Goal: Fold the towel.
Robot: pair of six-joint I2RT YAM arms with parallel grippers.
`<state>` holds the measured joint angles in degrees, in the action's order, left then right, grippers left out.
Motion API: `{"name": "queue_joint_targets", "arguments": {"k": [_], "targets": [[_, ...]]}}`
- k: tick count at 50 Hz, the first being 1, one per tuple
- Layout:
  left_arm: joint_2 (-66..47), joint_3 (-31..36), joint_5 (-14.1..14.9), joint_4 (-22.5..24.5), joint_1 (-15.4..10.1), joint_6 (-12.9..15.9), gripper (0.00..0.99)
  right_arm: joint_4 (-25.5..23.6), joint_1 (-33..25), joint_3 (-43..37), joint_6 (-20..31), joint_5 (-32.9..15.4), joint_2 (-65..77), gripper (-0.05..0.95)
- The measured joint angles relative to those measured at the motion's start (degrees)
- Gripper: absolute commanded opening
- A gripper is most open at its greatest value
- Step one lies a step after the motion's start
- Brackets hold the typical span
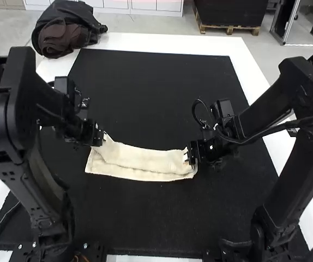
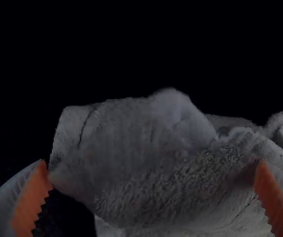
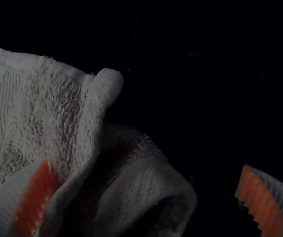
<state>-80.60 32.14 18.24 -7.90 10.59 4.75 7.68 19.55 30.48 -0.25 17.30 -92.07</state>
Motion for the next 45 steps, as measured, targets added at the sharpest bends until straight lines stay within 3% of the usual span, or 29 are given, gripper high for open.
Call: {"name": "queue_joint_targets", "arguments": {"k": [8,18,36,45], "targets": [[-0.9,0.5,2.1,0.5,0.0,-2.6,0.959,0.0,0.0,0.0,0.0,0.0,0.0,0.91],[-0.9,4.6,2.6,-0.8,2.3,-3.0,0.959,0.9,0.0,0.0,-0.3,-0.1,-0.5,0.91],[-2.1,6.3,-3.0,-3.1,2.7,2.1,0.959,1.1,0.0,0.8,-0.8,-0.3,-1.8,0.91],[-3.1,6.3,-4.0,-2.4,2.7,3.0,0.959,1.5,0.0,1.1,-0.8,-0.8,-2.7,0.91]]}}
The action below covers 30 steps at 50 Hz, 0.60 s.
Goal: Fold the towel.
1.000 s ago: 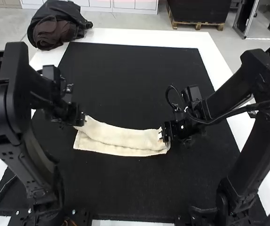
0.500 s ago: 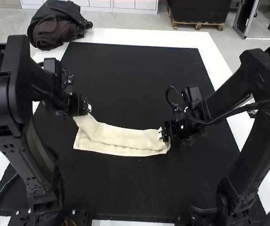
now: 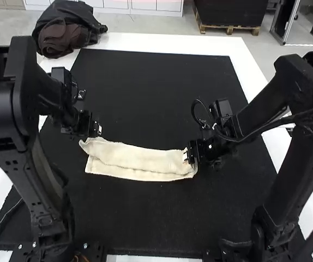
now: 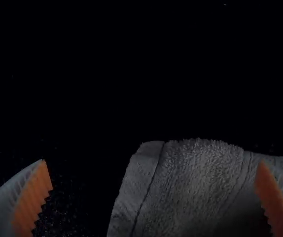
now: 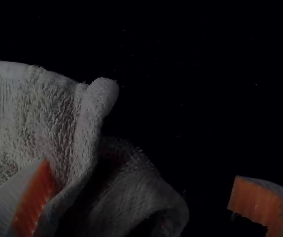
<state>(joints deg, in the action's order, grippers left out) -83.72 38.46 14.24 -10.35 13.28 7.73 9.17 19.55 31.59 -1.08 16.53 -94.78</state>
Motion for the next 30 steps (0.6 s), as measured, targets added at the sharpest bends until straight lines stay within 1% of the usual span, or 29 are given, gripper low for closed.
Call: {"name": "queue_joint_targets", "arguments": {"k": [7,12,23,27,30], "targets": [[0.0,1.2,-0.5,1.0,0.0,0.0,0.961,0.6,0.0,0.0,0.0,-0.1,-0.5,0.91],[0.0,3.0,-0.6,2.2,0.8,-0.4,0.961,1.0,0.0,0.0,0.0,-0.3,-0.9,0.91],[0.0,5.5,-0.6,3.4,4.5,-2.4,0.961,1.2,0.0,0.0,0.0,-0.5,-1.2,0.91],[0.0,5.6,-0.8,3.6,5.9,-2.8,0.961,-0.5,0.0,0.8,0.1,-0.5,-1.3,0.90],[0.0,5.6,-0.8,3.7,6.6,-3.1,0.959,-1.9,0.0,1.7,0.2,-0.5,-1.6,0.84]]}}
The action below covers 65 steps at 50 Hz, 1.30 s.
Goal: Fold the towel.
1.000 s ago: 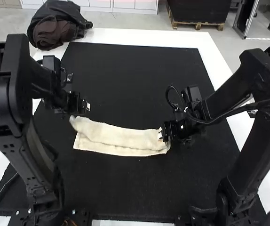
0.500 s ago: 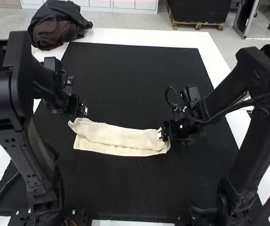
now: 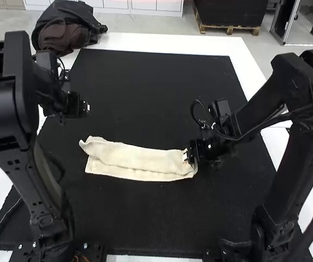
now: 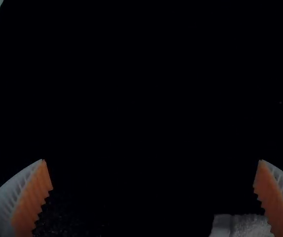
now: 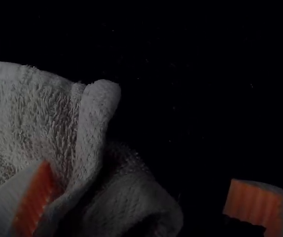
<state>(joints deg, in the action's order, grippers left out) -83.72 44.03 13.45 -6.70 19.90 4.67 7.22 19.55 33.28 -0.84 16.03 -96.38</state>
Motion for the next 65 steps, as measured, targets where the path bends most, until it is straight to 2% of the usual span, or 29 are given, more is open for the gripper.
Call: {"name": "queue_joint_targets", "arguments": {"k": [3,9,11,12,16,18,19,23,35,43,50,59,65], "targets": [[0.0,0.0,0.0,0.0,0.4,0.0,0.959,-1.3,0.0,0.7,0.2,-0.1,-0.1,0.76],[0.0,0.0,0.0,0.0,0.6,0.0,0.959,-3.8,-0.3,2.0,0.6,-0.6,-0.5,0.74],[0.0,0.0,0.0,-0.1,0.6,0.0,0.959,-5.2,-0.3,2.7,0.9,-0.6,-0.6,0.68],[0.0,0.0,0.0,-0.1,0.6,0.0,0.959,-5.7,-0.3,3.0,1.1,-0.6,-0.7,0.63],[0.0,0.0,0.0,-0.1,0.6,0.0,0.959,-6.8,-0.5,3.6,1.9,-1.2,-0.7,0.27],[0.0,0.0,0.0,-0.1,0.6,0.0,0.959,-6.5,-0.9,3.6,2.2,0.0,-0.8,0.05],[0.0,0.0,0.0,-0.1,0.6,-0.1,0.959,-6.2,-0.9,3.6,2.3,0.9,-0.9,-0.03],[0.0,0.0,0.0,-0.1,0.7,-0.1,0.959,-6.2,-0.6,3.9,2.2,4.4,-1.5,-0.02],[0.0,0.0,0.0,-0.3,0.7,-0.5,0.959,-8.6,-0.7,4.3,2.6,6.2,-1.0,-0.03],[0.0,0.0,0.0,-0.3,0.7,-0.5,0.961,-14.1,-0.9,4.3,2.6,8.2,2.5,-0.03],[0.0,0.0,0.0,-0.2,0.7,-0.9,0.959,-17.2,-3.6,5.1,2.6,9.5,8.3,-0.03],[0.0,-0.1,-0.2,0.0,0.7,-1.1,0.961,-23.3,-7.6,9.6,3.3,10.4,14.2,-0.03],[0.0,-0.1,-0.2,-0.1,0.7,-1.1,0.961,-26.6,-7.8,12.0,4.0,11.2,15.3,-0.03]]}}
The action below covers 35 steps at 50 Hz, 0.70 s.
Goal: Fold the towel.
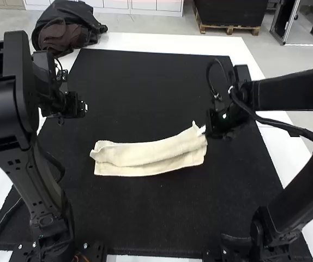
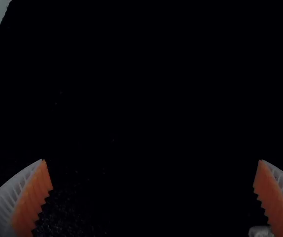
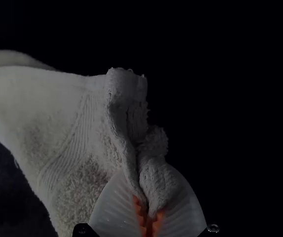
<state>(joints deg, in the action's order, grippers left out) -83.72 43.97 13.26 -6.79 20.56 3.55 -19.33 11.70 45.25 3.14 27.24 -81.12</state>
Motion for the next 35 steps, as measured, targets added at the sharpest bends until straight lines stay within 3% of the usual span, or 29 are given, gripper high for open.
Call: {"name": "queue_joint_targets", "arguments": {"k": [10,24,35], "targets": [[0.0,0.0,-0.6,-0.3,0.0,-0.4,0.961,-2.1,1.4,2.8,0.3,0.8,0.0,-0.03],[0.0,0.0,-3.5,-0.2,0.0,-0.9,0.961,-2.3,10.7,5.0,-2.3,1.4,0.0,-0.03],[0.0,0.0,-5.0,0.2,0.0,-1.6,0.962,0.5,18.2,6.1,-6.2,2.0,-0.8,-0.03]]}}
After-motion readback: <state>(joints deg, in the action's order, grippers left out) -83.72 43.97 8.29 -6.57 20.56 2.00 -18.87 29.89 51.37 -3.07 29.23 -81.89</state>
